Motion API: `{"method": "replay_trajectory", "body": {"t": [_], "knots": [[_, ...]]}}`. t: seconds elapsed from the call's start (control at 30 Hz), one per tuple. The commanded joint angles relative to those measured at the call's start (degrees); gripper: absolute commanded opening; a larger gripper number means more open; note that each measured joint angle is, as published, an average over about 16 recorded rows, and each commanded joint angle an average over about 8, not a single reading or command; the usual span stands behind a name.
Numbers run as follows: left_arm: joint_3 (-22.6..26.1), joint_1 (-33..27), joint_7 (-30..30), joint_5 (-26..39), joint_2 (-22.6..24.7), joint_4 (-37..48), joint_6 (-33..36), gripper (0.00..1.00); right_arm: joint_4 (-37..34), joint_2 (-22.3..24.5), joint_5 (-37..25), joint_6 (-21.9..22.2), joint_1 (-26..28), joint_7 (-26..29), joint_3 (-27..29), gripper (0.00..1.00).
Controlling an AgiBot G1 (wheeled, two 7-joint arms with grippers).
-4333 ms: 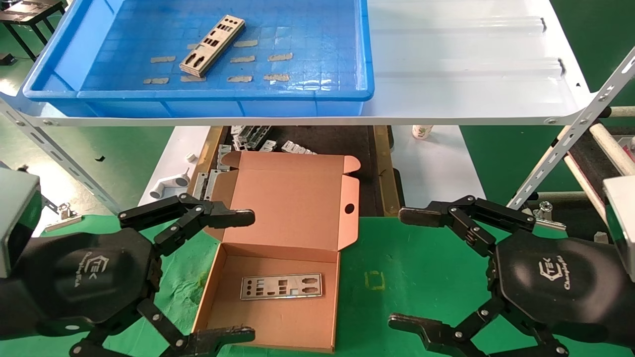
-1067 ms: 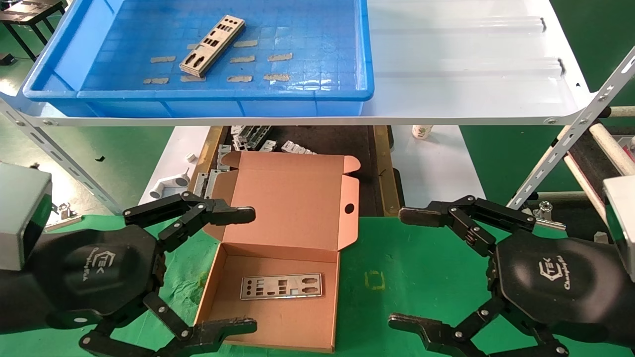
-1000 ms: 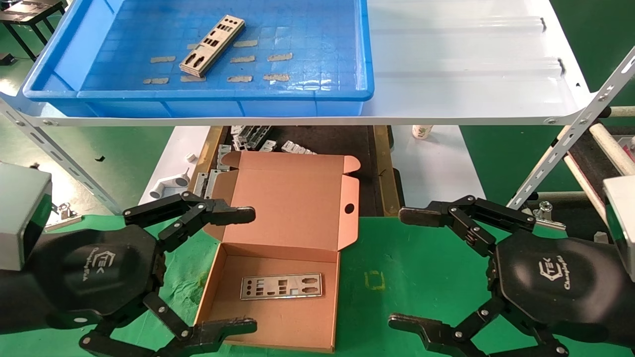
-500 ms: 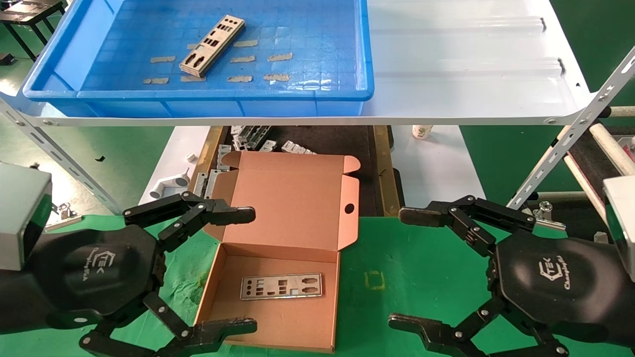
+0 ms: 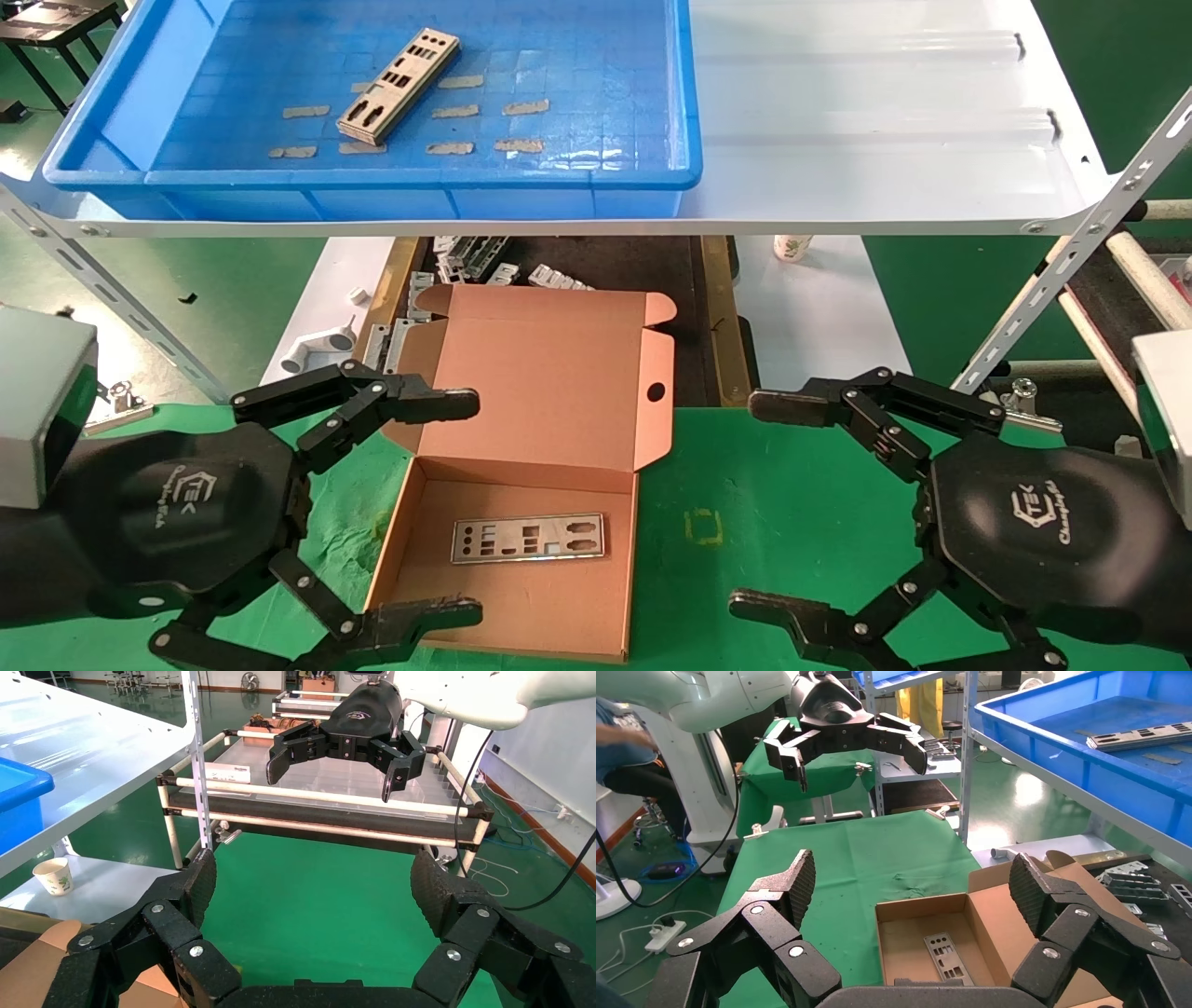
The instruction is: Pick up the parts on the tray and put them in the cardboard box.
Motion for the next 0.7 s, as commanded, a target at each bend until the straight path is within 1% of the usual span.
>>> {"method": "replay_trajectory", "body": {"t": [0.03,0.7], "knots": [[0.00,0.00,0.00,0.00,0.00,0.00,0.00,1.00,0.00,0.00,0.00,0.00,0.00,0.00,0.00,1.00],[0.00,0.00,0.00,0.00,0.00,0.00,0.00,1.00,0.00,0.00,0.00,0.00,0.00,0.00,0.00,1.00]]}}
